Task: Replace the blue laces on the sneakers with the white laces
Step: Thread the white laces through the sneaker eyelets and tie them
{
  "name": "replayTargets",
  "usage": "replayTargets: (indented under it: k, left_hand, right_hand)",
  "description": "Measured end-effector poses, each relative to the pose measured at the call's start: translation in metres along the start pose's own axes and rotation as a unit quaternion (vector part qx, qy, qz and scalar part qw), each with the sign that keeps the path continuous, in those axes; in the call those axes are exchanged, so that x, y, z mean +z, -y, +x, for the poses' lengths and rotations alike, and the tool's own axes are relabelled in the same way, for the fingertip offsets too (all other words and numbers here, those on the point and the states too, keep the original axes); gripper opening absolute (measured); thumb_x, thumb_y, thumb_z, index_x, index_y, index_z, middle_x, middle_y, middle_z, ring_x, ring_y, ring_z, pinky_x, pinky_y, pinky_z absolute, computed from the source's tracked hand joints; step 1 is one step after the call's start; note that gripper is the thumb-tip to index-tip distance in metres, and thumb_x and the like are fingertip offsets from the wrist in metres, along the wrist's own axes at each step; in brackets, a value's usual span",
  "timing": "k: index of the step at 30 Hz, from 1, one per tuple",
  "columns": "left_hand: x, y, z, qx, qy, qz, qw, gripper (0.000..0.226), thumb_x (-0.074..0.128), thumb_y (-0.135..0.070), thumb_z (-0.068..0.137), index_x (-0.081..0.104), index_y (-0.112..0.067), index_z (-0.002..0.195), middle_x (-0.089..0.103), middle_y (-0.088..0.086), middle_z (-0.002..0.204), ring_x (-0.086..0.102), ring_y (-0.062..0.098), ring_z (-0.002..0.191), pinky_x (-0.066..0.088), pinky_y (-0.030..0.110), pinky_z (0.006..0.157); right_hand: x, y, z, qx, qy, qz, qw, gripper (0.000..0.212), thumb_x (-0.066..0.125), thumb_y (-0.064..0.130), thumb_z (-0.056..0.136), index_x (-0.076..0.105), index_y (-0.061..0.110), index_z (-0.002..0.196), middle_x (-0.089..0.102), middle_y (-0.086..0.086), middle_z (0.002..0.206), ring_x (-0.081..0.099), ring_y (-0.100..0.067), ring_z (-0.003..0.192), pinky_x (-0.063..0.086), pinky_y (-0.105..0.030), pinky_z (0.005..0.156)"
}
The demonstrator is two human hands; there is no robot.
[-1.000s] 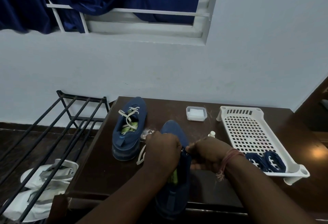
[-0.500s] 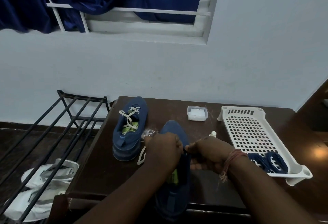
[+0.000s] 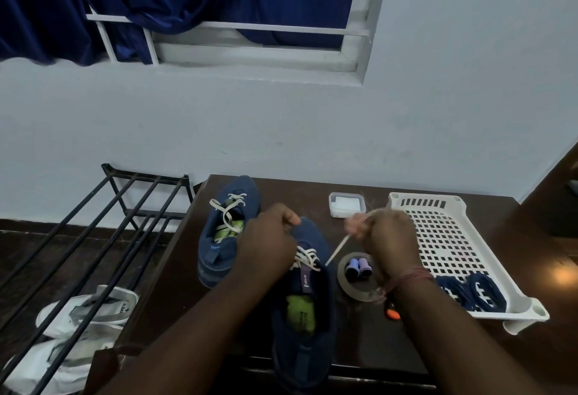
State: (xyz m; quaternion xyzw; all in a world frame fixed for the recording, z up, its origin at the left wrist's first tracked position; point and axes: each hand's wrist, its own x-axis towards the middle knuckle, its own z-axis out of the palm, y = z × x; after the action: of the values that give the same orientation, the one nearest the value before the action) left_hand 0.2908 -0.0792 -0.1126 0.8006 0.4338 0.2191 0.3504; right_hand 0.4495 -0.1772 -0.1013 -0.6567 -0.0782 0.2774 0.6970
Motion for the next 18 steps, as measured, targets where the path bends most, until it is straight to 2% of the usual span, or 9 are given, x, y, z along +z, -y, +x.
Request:
replayTargets:
  k: [2,4,6,8,11,13,15,16,18]
  left_hand:
    - [-0.015,0.003,0.005,-0.030,0.049,-0.004,0.998,0.029,0.048,-0.002,0.086,0.062,-0.027,0.089,0.068,-0.008,0.090,0.065,0.014,0.087,0.055,0.045,0.086]
    - [-0.023,0.008,0.006,-0.041,0.097,0.041,0.994,0.024,0.049,-0.005,0.089,0.064,-0.023,0.092,0.070,-0.003,0.094,0.066,0.018,0.091,0.054,0.045,0.089]
    - [-0.024,0.012,0.005,-0.034,0.133,0.091,0.986,0.022,0.052,-0.006,0.089,0.064,-0.021,0.098,0.070,-0.001,0.100,0.065,0.019,0.095,0.053,0.041,0.091]
    - [-0.023,0.012,0.004,-0.014,0.150,0.123,0.981,0.024,0.055,-0.008,0.091,0.063,-0.021,0.108,0.070,-0.002,0.107,0.063,0.017,0.099,0.052,0.033,0.089]
    - [-0.021,0.011,0.003,-0.003,0.173,0.135,0.976,0.024,0.058,-0.016,0.095,0.061,-0.019,0.119,0.067,0.000,0.111,0.061,0.017,0.099,0.049,0.030,0.084]
    - [-0.020,0.011,0.003,-0.012,0.216,0.153,0.964,0.018,0.057,-0.016,0.095,0.066,-0.009,0.109,0.066,0.005,0.102,0.058,0.017,0.091,0.050,0.032,0.082]
    - [-0.018,0.011,0.003,-0.023,0.236,0.168,0.957,0.018,0.054,-0.014,0.097,0.067,-0.007,0.088,0.062,0.004,0.089,0.055,0.015,0.087,0.050,0.032,0.078]
    - [-0.018,0.011,0.004,-0.027,0.231,0.175,0.957,0.021,0.053,-0.016,0.097,0.063,-0.014,0.079,0.062,0.001,0.088,0.057,0.015,0.088,0.047,0.028,0.075]
    - [-0.018,0.012,0.004,-0.038,0.216,0.181,0.959,0.016,0.052,-0.018,0.097,0.059,-0.019,0.083,0.068,0.004,0.101,0.063,0.022,0.097,0.046,0.025,0.077]
  right_hand:
    - [-0.007,0.008,-0.002,-0.179,-0.097,-0.038,0.978,0.008,0.044,0.019,0.096,0.052,0.016,0.096,0.068,-0.005,0.091,0.069,-0.020,0.084,0.056,-0.036,0.078]
    - [-0.012,0.006,-0.005,-0.243,-0.084,-0.177,0.950,0.006,0.050,0.022,0.095,0.052,0.019,0.100,0.064,0.001,0.087,0.064,-0.014,0.079,0.049,-0.030,0.072]
    - [-0.012,-0.002,-0.009,-0.212,0.044,-0.342,0.915,0.006,0.054,0.018,0.094,0.060,0.017,0.096,0.063,0.007,0.078,0.060,-0.007,0.069,0.048,-0.027,0.065]
    - [-0.010,-0.014,-0.012,-0.140,0.195,-0.473,0.848,0.016,0.058,0.017,0.093,0.069,0.010,0.084,0.067,0.002,0.073,0.062,-0.012,0.065,0.051,-0.028,0.069]
    - [-0.007,-0.020,-0.015,-0.070,0.278,-0.595,0.751,0.020,0.056,0.023,0.094,0.068,0.009,0.089,0.064,-0.006,0.080,0.057,-0.018,0.071,0.047,-0.024,0.067]
    - [-0.003,-0.014,-0.015,-0.075,0.255,-0.528,0.807,0.014,0.056,0.018,0.090,0.066,0.013,0.081,0.063,-0.004,0.079,0.059,-0.017,0.071,0.046,-0.019,0.066]
    - [0.000,0.000,-0.011,0.006,0.190,-0.206,0.960,0.021,0.050,0.011,0.089,0.060,0.008,0.071,0.068,-0.015,0.083,0.065,-0.027,0.077,0.050,-0.031,0.078]
    - [0.000,0.007,-0.012,0.085,0.166,0.006,0.982,0.027,0.046,0.012,0.090,0.053,0.010,0.064,0.067,-0.017,0.078,0.065,-0.029,0.071,0.051,-0.037,0.076]
    - [-0.007,0.015,-0.009,0.135,0.156,0.169,0.964,0.034,0.046,0.021,0.094,0.044,0.016,0.061,0.052,-0.009,0.058,0.047,-0.021,0.045,0.042,-0.029,0.054]
